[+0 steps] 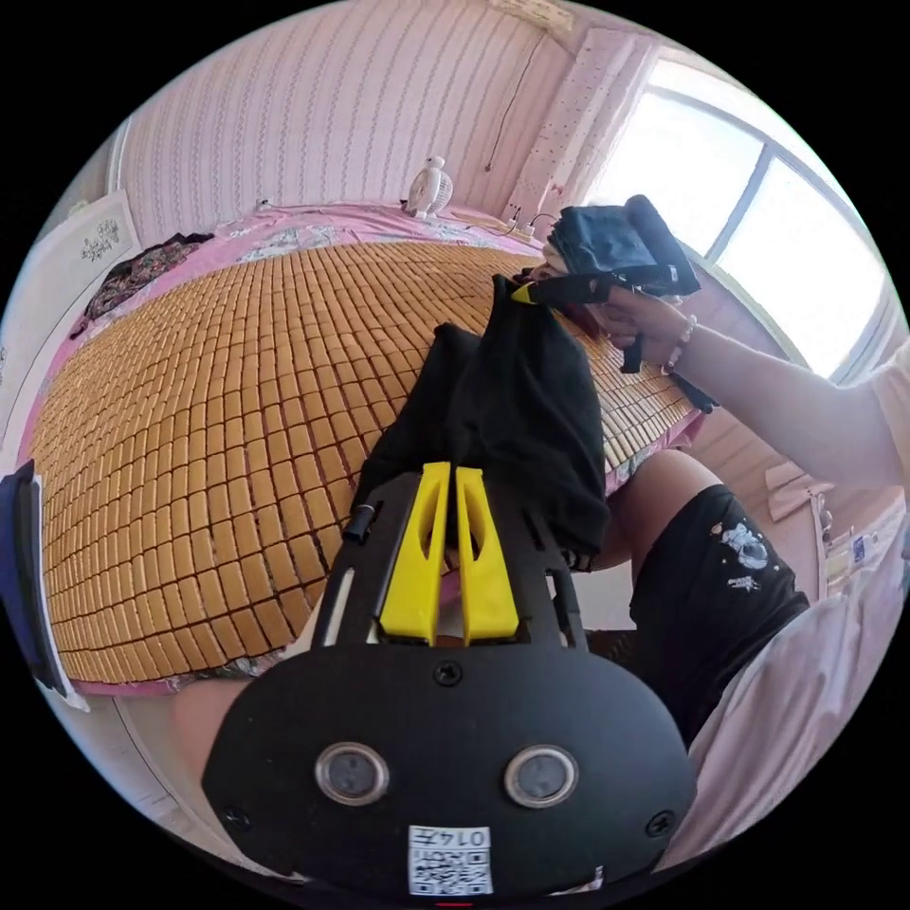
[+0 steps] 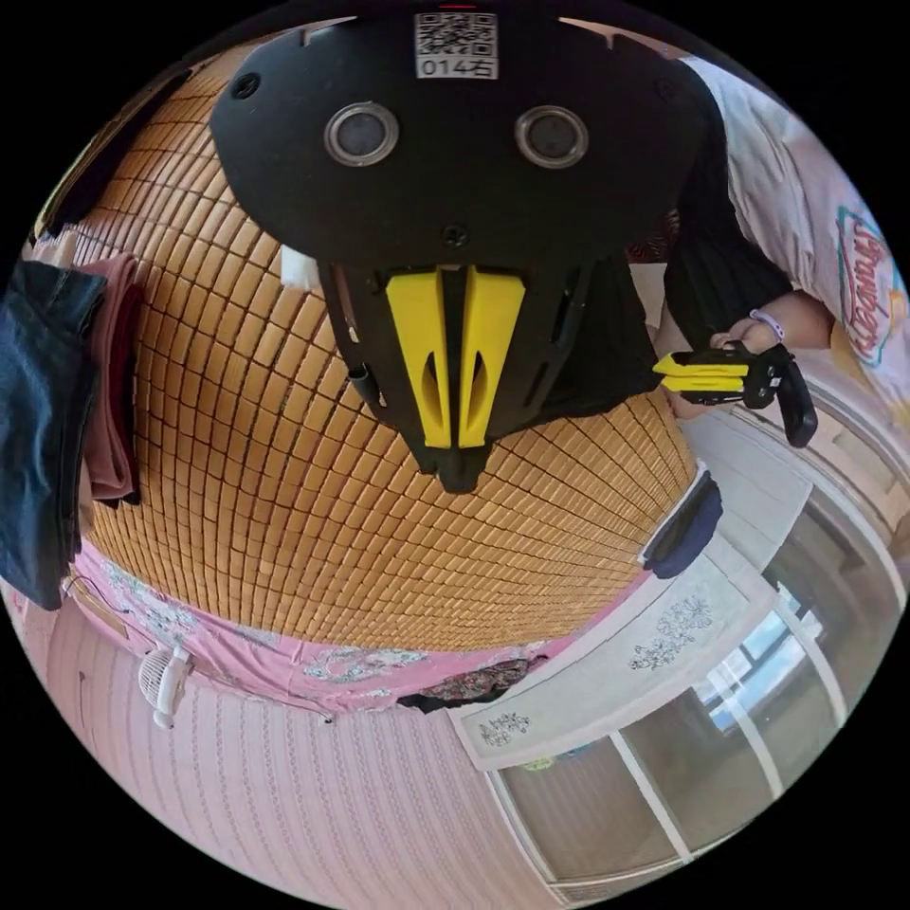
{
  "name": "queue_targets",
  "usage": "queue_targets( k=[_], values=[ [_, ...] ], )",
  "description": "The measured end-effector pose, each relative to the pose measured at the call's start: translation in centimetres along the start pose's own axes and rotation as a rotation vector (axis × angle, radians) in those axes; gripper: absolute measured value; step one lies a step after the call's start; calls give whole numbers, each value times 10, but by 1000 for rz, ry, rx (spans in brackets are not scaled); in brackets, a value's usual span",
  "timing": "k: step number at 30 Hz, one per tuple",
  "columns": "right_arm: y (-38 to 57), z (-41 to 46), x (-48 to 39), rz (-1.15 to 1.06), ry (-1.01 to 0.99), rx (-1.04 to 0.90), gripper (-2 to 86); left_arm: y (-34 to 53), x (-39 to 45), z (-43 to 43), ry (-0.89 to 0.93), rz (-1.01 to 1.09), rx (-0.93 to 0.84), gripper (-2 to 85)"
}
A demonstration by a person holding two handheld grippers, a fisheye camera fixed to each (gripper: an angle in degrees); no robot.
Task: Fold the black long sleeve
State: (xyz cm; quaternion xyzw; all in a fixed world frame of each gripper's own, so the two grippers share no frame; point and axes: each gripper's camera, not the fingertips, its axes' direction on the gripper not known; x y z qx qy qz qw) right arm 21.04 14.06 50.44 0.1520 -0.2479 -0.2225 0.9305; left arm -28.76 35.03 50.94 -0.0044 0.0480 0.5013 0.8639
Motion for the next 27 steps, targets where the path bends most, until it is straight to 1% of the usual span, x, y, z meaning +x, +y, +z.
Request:
queue_targets(
  k=[4, 6, 9, 11, 13, 16, 18, 20, 22, 25, 27],
  values=[
    [-17, -22, -10, -86, -60, 76, -4, 0, -5, -30, 36, -21, 54, -10],
    [-29, -17, -11, -66, -81, 99, -2, 2, -16, -35, 18, -67, 64, -10],
    [-49, 29, -7, 24, -110, 40, 3, 9, -32, -17, -62, -144, 18, -10],
    [-61, 80, -6, 54, -50, -85, 6, 14, -41, -4, -89, -182, -26, -10],
    [-68, 105, -11, 39, 25, -153, 9, 16, -48, 0, -80, -210, -40, -10],
    [-80, 113, -21, 4, 99, -142, 16, 14, -47, -11, -91, -193, -12, -9],
    [-84, 118, -24, -7, 137, -121, 25, 13, -47, -13, -163, -170, -15, -9],
    [-87, 140, -17, 8, 187, -194, 75, 16, -54, -3, -183, -194, -68, -7],
    [-90, 149, -5, 75, 168, -220, 119, 23, -61, 8, -178, -225, -126, -2],
    [-92, 150, 10, 140, 117, -213, 155, 34, -65, 1, -143, -273, -100, 26],
    [-90, 154, 14, 145, 89, -223, 159, 42, -71, -11, -127, -346, -72, 54]
  ],
)
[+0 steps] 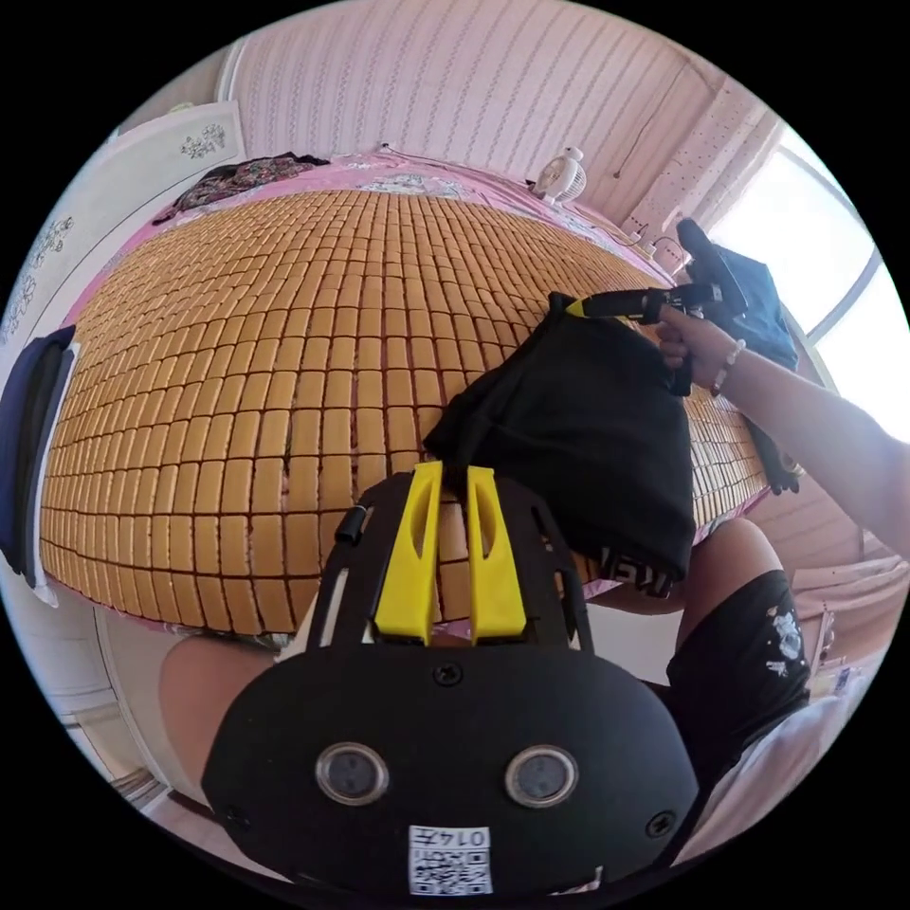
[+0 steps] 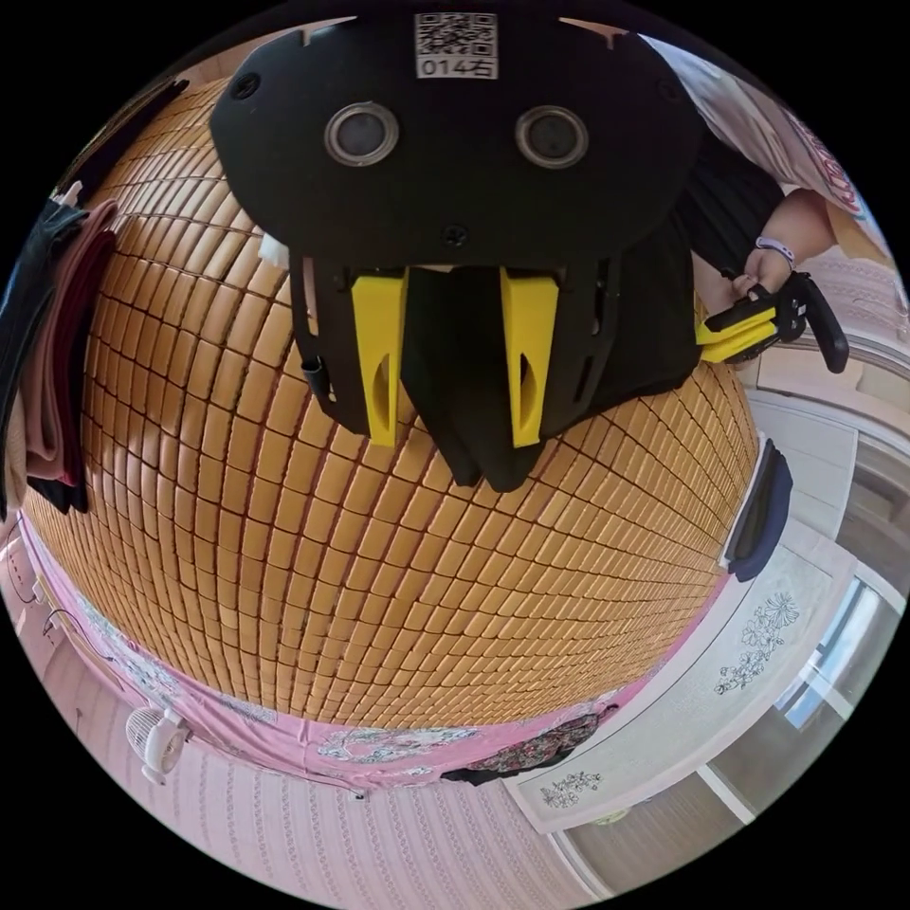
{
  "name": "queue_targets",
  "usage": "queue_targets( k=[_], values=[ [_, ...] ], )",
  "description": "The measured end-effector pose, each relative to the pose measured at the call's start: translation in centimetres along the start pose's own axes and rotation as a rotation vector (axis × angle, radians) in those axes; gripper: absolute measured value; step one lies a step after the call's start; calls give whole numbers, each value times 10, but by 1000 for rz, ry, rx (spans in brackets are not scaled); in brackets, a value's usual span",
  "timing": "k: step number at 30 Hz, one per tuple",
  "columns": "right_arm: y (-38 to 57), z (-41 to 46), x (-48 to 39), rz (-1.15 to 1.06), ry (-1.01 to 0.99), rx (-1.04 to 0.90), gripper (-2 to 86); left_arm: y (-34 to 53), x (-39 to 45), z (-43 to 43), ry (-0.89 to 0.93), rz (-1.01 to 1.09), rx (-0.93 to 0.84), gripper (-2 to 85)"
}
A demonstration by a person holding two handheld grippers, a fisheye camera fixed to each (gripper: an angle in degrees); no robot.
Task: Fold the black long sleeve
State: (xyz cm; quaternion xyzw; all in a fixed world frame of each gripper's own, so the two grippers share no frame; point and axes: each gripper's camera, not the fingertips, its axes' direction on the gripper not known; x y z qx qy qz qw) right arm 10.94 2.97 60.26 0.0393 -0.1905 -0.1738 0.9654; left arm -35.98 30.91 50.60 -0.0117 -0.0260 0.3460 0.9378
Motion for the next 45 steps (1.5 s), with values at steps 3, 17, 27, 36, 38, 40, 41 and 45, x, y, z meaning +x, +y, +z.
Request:
queue_targets(
  k=[3, 17, 27, 36, 38, 40, 41, 45],
  values=[
    [0, 6, 3, -7, -38, -5, 150, 7, -11, -19, 54, -63, 86, 73],
    [46, -38, -12, -150, -166, 139, 24, 31, 9, -18, 6, 207, -4, 36],
    [135, -150, -73, -339, -366, 438, 14, 122, 15, -178, -5, 307, 308, 12],
    [66, -132, -240, -637, -588, 441, 14, 206, -56, -293, -245, 52, 516, 16],
    [24, -124, -308, -754, -648, 403, 17, 216, -80, -315, -308, -13, 545, 21],
    [-11, -118, -366, -839, -653, 390, 22, 222, -109, -335, -340, -82, 576, 30],
    [-39, -110, -408, -869, -638, 365, 27, 221, -133, -346, -355, -137, 585, 36],
    [-133, -55, -520, -725, -623, 205, 97, 214, -241, -361, -354, -406, 609, 82]
  ],
)
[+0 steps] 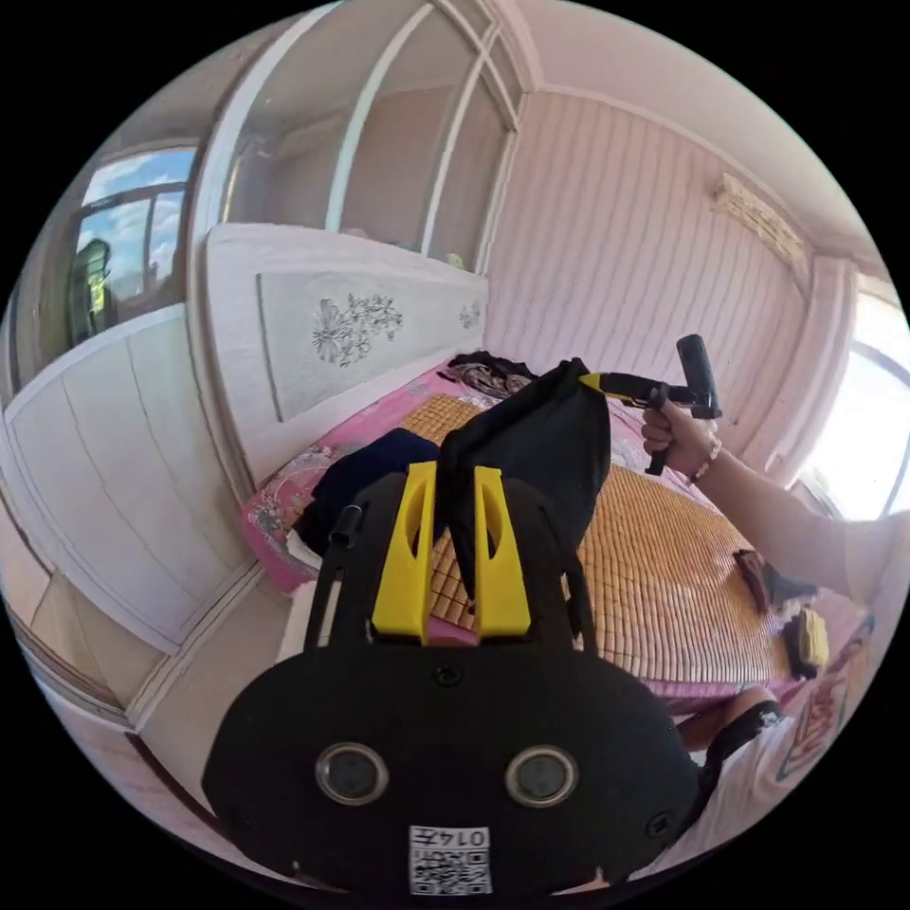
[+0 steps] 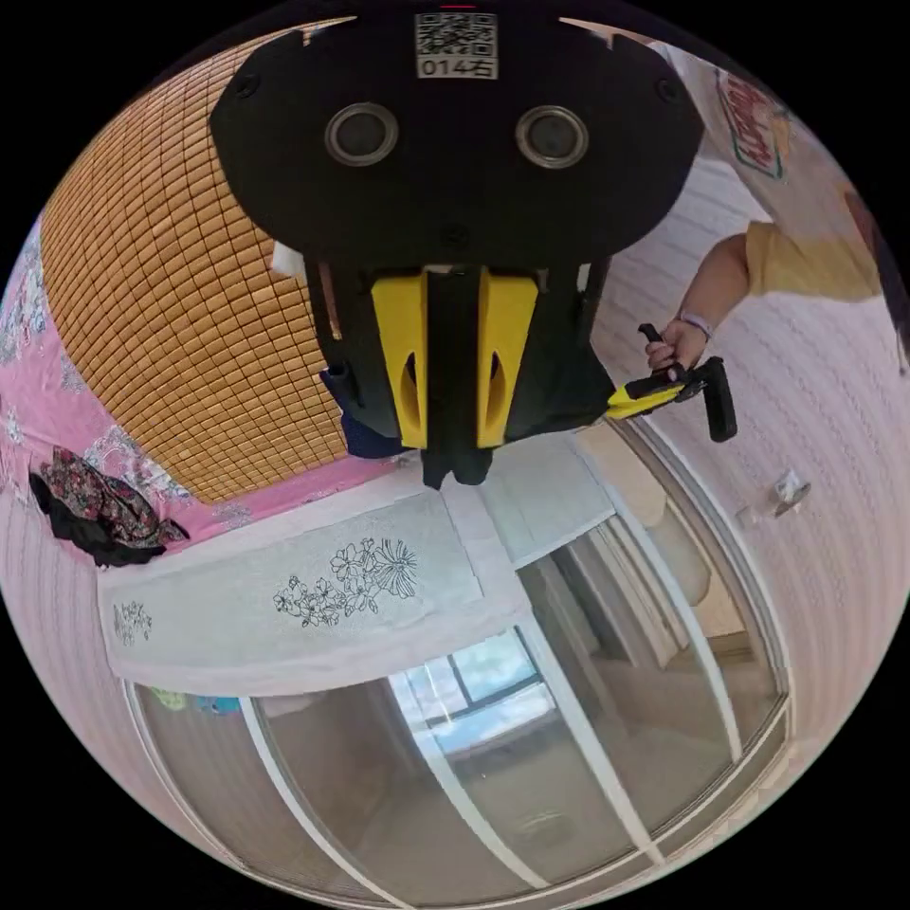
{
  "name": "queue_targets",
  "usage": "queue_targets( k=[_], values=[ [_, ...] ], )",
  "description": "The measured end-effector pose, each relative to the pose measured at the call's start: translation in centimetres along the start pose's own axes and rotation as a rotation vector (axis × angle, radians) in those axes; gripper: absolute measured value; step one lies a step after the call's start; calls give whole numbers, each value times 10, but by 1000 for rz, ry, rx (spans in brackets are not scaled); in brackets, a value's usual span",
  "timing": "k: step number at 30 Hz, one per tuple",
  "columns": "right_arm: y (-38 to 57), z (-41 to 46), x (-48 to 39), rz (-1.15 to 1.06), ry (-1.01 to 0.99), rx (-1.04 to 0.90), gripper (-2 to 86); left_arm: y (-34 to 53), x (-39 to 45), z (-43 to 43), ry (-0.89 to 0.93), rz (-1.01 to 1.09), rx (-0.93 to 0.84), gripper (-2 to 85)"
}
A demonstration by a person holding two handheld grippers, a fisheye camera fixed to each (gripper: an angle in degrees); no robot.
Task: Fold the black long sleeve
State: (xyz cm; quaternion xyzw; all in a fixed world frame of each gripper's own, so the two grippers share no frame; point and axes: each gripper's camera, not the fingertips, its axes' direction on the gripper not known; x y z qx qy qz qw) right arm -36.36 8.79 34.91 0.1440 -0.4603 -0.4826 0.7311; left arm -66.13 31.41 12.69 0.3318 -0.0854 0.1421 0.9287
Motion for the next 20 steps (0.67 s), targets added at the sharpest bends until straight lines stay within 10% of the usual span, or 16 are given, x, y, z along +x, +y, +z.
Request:
queue_targets(
  k=[9, 15, 20],
  values=[
    [122, 57, -1, -18, 324, -305, 108, 116, -42, 11, -31, -191, -18, 75],
    [321, -62, -56, 114, 601, -494, 87, 189, 42, 15, 97, -60, -181, 39],
    [439, -207, -163, 370, 1013, -270, 48, 201, 166, 14, 304, 265, -146, -7]
  ],
)
